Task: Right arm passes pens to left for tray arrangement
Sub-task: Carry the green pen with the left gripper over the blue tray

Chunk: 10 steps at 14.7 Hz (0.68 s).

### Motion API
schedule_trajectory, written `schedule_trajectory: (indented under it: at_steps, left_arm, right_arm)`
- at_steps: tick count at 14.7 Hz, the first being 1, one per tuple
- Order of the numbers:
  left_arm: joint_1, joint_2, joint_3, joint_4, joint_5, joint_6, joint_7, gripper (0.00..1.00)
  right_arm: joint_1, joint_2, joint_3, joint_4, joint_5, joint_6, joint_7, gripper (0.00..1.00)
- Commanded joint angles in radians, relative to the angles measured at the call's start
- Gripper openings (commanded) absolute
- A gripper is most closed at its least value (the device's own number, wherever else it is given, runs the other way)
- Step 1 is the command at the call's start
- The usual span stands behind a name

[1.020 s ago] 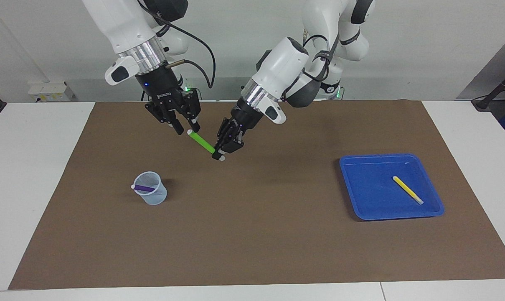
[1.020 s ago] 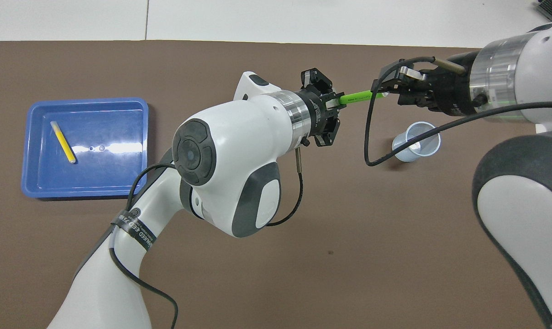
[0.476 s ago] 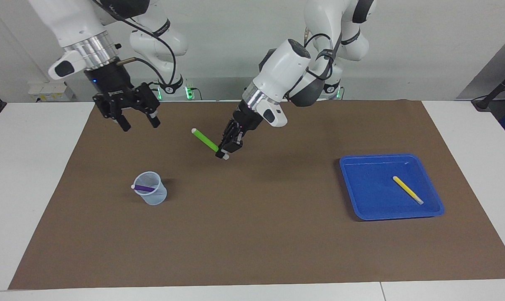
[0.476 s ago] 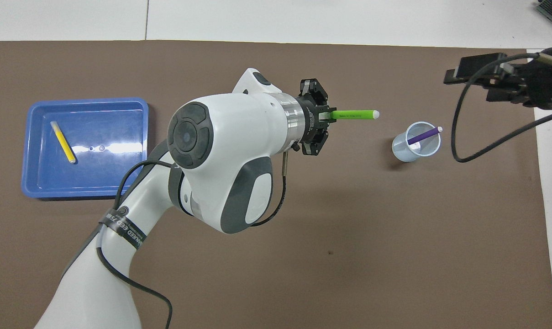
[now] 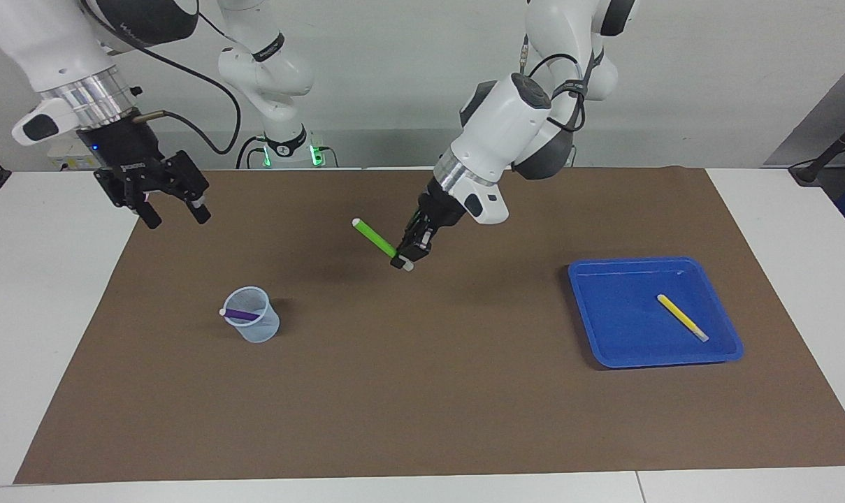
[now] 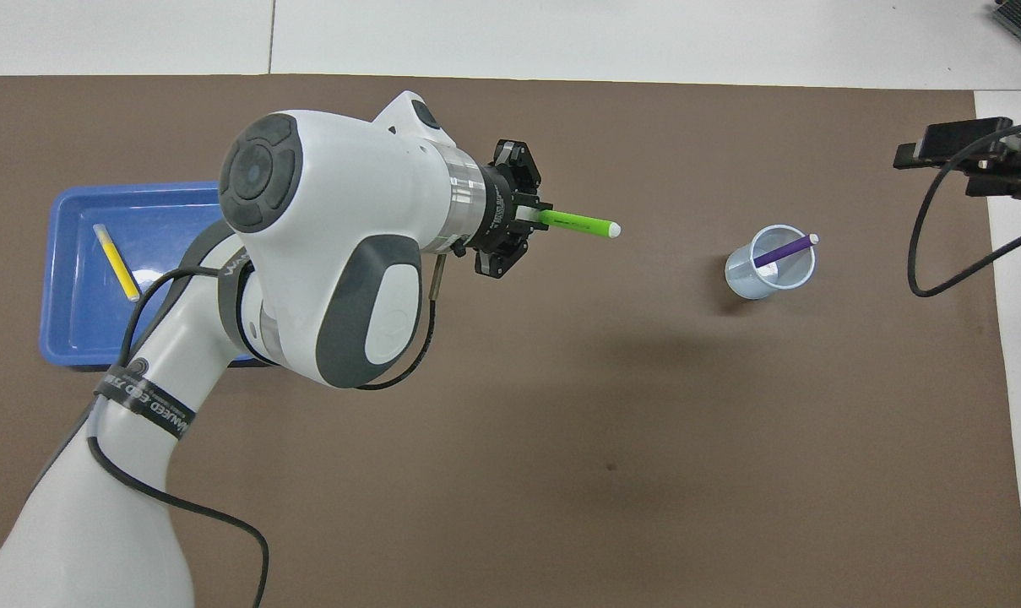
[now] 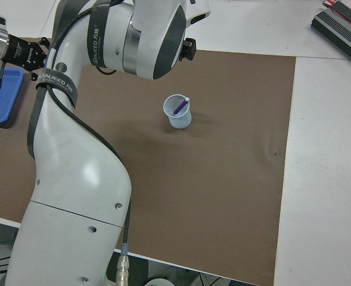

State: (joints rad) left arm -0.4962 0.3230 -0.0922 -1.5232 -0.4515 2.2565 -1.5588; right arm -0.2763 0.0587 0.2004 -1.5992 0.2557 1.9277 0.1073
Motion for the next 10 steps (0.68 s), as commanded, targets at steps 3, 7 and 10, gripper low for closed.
schedule_trajectory:
  at_steps: [3, 7, 10]
  left_arm:
    - [0.099, -0.053, -0.003, -0.043, 0.053, -0.188, 0.257, 0.00]
    - [0.200, -0.081, -0.003, -0.072, 0.124, -0.320, 0.506, 0.00]
    - [0.281, -0.094, -0.003, -0.092, 0.206, -0.382, 0.664, 0.00]
  right_arm:
    - [-0.009, 0.101, 0.011, -0.041, 0.002, 0.108, 0.144, 1.00]
    - [0.006, 0.164, 0.013, -0.035, 0.002, 0.122, 0.323, 0.93]
    - [0.023, 0.190, 0.013, -0.028, -0.003, 0.073, 0.429, 0.84]
